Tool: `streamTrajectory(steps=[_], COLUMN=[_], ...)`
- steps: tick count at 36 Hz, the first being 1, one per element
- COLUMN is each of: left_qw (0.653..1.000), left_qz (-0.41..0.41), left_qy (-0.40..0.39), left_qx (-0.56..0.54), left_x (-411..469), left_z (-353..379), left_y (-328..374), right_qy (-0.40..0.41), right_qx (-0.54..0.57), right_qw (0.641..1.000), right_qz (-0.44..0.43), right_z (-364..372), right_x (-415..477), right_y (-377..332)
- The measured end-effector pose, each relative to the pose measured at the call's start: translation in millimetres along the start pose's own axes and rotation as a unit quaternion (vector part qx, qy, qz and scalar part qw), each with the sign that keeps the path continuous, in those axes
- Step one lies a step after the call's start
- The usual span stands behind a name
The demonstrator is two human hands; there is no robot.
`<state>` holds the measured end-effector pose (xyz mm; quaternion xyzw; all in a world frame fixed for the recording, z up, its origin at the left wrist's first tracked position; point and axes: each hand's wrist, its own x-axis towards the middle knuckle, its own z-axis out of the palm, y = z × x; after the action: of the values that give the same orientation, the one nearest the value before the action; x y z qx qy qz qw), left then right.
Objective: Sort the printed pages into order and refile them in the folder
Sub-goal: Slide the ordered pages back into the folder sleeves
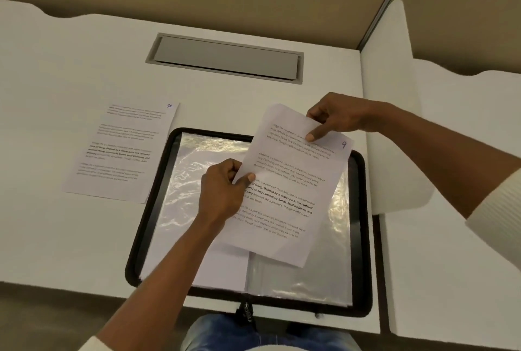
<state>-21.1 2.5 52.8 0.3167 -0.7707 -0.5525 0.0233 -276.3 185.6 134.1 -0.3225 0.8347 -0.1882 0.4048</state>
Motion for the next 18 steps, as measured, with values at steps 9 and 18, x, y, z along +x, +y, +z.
streamTrajectory(steps=[9,18], left_qw=[0.986,0.937], left_qz=[-0.043,0.005], left_qy=[0.155,0.256], left_qx=[0.037,0.239], left_x=[-12,-39], left_z=[56,162], left_y=[6,10], right_qy=[0.037,0.082], right_qx=[-0.087,-0.175], right_qw=[0.994,0.978], right_qz=[-0.046,-0.078], right_z=[-34,-104], right_x=[13,23], right_y=[21,52])
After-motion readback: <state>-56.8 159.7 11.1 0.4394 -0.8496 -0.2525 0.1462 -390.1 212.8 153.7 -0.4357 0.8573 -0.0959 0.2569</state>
